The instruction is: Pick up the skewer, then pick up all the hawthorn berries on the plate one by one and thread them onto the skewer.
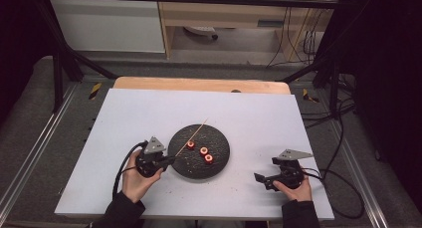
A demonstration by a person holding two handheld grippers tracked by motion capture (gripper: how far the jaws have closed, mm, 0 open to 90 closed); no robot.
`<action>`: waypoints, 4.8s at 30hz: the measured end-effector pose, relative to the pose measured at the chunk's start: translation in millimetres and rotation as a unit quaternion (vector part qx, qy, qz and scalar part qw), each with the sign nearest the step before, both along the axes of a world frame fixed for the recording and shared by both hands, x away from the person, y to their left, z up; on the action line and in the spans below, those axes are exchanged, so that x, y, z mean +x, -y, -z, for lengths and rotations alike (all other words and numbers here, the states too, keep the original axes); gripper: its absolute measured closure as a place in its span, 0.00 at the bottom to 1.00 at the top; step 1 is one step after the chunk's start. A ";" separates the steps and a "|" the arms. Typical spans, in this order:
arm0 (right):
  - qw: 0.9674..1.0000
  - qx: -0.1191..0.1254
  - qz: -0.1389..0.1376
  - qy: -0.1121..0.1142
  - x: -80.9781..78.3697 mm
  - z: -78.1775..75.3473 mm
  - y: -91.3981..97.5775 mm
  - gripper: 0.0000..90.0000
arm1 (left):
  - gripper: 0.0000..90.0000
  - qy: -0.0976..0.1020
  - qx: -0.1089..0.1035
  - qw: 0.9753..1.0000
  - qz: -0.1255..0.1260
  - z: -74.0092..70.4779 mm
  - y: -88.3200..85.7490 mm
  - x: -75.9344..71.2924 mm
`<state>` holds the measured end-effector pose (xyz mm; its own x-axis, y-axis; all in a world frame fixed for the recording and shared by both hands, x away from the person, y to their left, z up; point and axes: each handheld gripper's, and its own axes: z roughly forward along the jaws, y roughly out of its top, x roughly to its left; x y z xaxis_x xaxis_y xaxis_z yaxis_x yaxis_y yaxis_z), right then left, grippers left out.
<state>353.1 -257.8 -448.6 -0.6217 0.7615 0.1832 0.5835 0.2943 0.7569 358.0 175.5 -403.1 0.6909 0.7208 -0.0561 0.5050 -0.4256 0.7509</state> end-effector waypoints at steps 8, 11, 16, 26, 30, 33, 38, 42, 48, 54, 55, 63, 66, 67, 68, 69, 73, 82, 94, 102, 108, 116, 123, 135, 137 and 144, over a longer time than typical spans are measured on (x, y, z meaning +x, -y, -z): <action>1.000 0.006 0.001 0.002 -0.2 -1.5 -1.0 0.01 | 0.98 0.007 -0.037 0.999 -0.005 5.5 -20.3 -7.7; 1.000 0.003 0.002 0.002 0.3 -1.8 -2.3 0.01 | 0.98 0.010 -0.047 0.999 -0.007 8.2 -26.9 -10.5; 1.000 0.000 -0.001 0.003 0.6 -3.9 -6.9 0.01 | 0.98 0.014 -0.057 0.998 -0.007 12.6 -37.2 -14.5; 1.000 -0.018 -0.007 0.006 7.2 -14.1 -29.1 0.01 | 0.98 0.026 -0.071 0.997 -0.011 17.9 -50.7 -18.1; 1.000 -0.025 -0.012 0.006 10.6 -19.2 -43.3 0.01 | 0.98 0.029 -0.076 0.997 -0.014 21.1 -54.7 -19.9; 0.999 -0.034 -0.018 0.005 13.2 -22.0 -55.1 0.01 | 0.98 0.025 -0.080 0.996 -0.014 23.8 -58.7 -20.6; 0.999 -0.043 -0.026 0.005 19.6 -28.4 -74.1 0.01 | 0.98 0.030 -0.077 0.996 -0.015 26.0 -61.4 -21.8; 0.997 -0.061 -0.037 0.003 24.2 -36.3 -90.8 0.01 | 0.98 0.030 -0.076 0.997 -0.012 27.6 -60.6 -22.9; 0.996 -0.071 -0.046 0.003 31.2 -47.8 -112.7 0.02 | 0.98 0.033 -0.077 0.996 -0.013 27.6 -62.4 -24.2; 0.994 -0.092 -0.058 -0.003 39.2 -53.5 -130.5 0.04 | 0.98 0.033 -0.077 0.996 -0.015 28.1 -63.9 -23.8; 0.994 -0.096 -0.058 -0.004 40.4 -54.2 -133.7 0.04 | 0.98 0.034 -0.077 0.996 -0.016 28.3 -64.3 -23.8; 0.989 -0.128 -0.076 -0.015 51.2 -58.5 -157.9 0.08 | 0.98 0.034 -0.075 0.996 -0.016 28.7 -64.7 -23.8; 0.985 -0.145 -0.085 -0.026 54.3 -59.6 -166.2 0.11 | 0.98 0.035 -0.074 0.996 -0.017 28.9 -64.5 -23.8; 0.984 -0.151 -0.089 -0.026 55.2 -59.7 -168.9 0.13 | 0.98 0.034 -0.073 0.997 -0.015 29.0 -64.4 -23.8; 0.983 -0.155 -0.092 -0.029 56.4 -59.6 -171.2 0.15 | 0.98 0.034 -0.072 0.997 -0.015 29.1 -64.2 -23.8; 0.982 -0.159 -0.095 -0.035 57.6 -59.6 -173.5 0.16 | 0.98 0.034 -0.071 0.997 -0.015 29.2 -64.2 -23.8; 0.978 -0.174 -0.103 -0.052 61.8 -59.6 -182.2 0.24 | 0.98 0.034 -0.070 0.997 -0.015 29.3 -64.3 -23.7; 0.971 -0.190 -0.106 -0.103 73.9 -54.7 -197.5 0.45 | 0.98 0.033 -0.066 0.997 -0.014 29.5 -64.6 -23.8; 0.964 -0.189 -0.092 -0.162 84.3 -46.5 -201.3 0.62 | 0.98 0.033 -0.062 0.998 -0.011 29.8 -63.2 -23.9; 0.961 -0.187 -0.087 -0.183 88.3 -43.4 -202.3 0.68 | 0.98 0.032 -0.059 0.998 -0.009 29.5 -62.5 -24.3; 0.962 -0.183 -0.088 -0.184 87.8 -44.5 -201.8 0.69 | 0.98 0.033 -0.061 0.998 -0.009 28.9 -62.1 -24.8; 0.967 -0.171 -0.091 -0.164 79.3 -56.5 -196.4 0.69 | 0.98 0.034 -0.060 0.998 -0.004 28.6 -58.9 -26.2; 0.978 -0.136 -0.088 -0.128 71.1 -71.3 -184.4 0.69 | 0.98 0.036 -0.057 0.998 -0.001 28.4 -56.1 -27.6; 0.995 -0.047 -0.061 -0.064 58.0 -77.1 -156.9 0.69 | 0.98 0.036 -0.057 0.998 0.001 28.5 -53.3 -29.0; 0.997 -0.031 -0.054 -0.051 55.3 -76.1 -153.9 0.69 | 0.98 0.037 -0.056 0.998 0.002 28.6 -52.5 -29.2; 0.999 0.042 -0.030 -0.015 44.6 -67.8 -143.7 0.69 | 0.98 0.037 -0.055 0.998 0.006 28.9 -50.5 -30.1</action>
<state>397.8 -114.1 -380.8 -0.6592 0.7041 0.2641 0.5894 0.2657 0.7629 328.0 226.0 -432.0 0.7040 0.7053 -0.0832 0.4416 -0.3430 0.8290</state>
